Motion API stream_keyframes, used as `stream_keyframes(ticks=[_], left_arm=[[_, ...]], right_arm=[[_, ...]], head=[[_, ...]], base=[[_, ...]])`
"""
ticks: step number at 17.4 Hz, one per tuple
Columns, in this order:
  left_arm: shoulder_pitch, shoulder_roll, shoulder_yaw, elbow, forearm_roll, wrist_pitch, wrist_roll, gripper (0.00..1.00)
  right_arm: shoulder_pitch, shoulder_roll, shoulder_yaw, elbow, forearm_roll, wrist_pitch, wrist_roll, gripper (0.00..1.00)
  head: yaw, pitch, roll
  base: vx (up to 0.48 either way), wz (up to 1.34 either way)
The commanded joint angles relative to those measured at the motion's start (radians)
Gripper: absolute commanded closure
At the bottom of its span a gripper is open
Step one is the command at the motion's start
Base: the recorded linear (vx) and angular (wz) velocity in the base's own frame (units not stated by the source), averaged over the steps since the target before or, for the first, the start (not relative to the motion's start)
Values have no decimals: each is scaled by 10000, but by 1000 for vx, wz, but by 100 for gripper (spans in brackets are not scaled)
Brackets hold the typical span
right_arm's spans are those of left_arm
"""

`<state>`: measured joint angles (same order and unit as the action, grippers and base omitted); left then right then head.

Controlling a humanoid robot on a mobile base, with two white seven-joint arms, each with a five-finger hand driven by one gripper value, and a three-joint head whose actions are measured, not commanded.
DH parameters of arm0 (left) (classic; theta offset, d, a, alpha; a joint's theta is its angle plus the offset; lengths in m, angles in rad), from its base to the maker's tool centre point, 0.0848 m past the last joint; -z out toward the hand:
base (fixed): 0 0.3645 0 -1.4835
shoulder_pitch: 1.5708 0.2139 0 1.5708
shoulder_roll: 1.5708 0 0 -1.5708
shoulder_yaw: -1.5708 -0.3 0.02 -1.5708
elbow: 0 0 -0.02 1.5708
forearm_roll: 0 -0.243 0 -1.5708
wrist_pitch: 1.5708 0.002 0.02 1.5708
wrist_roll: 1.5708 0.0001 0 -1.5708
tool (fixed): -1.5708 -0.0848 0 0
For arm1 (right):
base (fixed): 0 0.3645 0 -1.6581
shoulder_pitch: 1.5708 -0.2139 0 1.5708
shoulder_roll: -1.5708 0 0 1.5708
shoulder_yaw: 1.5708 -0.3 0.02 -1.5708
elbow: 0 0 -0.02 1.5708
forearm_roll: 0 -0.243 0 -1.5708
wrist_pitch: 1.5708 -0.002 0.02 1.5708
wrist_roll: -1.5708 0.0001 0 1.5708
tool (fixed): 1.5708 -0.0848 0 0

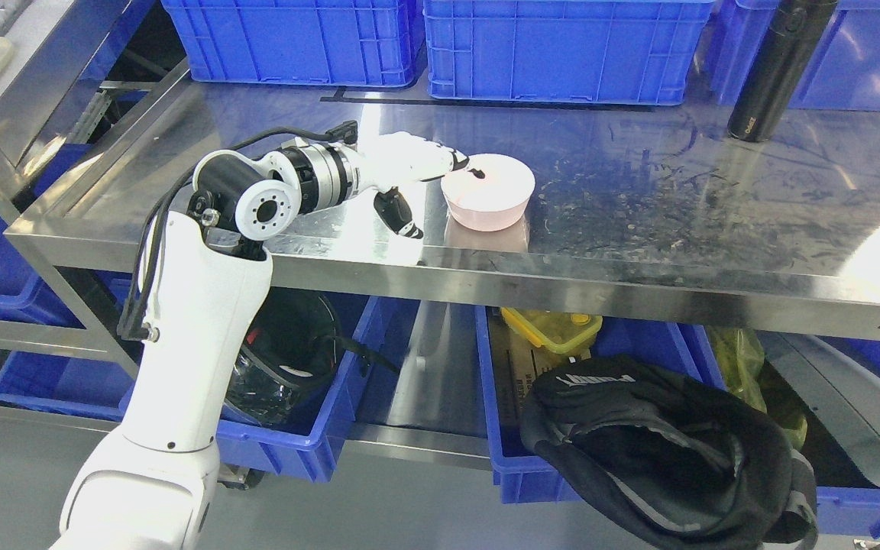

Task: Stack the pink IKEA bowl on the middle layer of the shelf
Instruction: 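Lower the left hand onto the pink bowl rim and close fingers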

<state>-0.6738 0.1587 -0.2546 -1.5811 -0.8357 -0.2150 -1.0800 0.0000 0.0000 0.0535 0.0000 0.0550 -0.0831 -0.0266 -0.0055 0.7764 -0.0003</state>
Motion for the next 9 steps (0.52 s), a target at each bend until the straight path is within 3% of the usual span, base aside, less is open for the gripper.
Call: stream_keyframes(ticks=[1,9], left_arm=[[-334,-835,-306,930,-523,-13,16,22],[-641,-1035,-598,1697,-1077,-13,1,26]], right_arm=[[230,-175,1,-175,3,2,5,0],[230,-175,1,-175,3,2,5,0]], head=[[0,0,0],[0,0,0]], base=[[0,0],[0,0]])
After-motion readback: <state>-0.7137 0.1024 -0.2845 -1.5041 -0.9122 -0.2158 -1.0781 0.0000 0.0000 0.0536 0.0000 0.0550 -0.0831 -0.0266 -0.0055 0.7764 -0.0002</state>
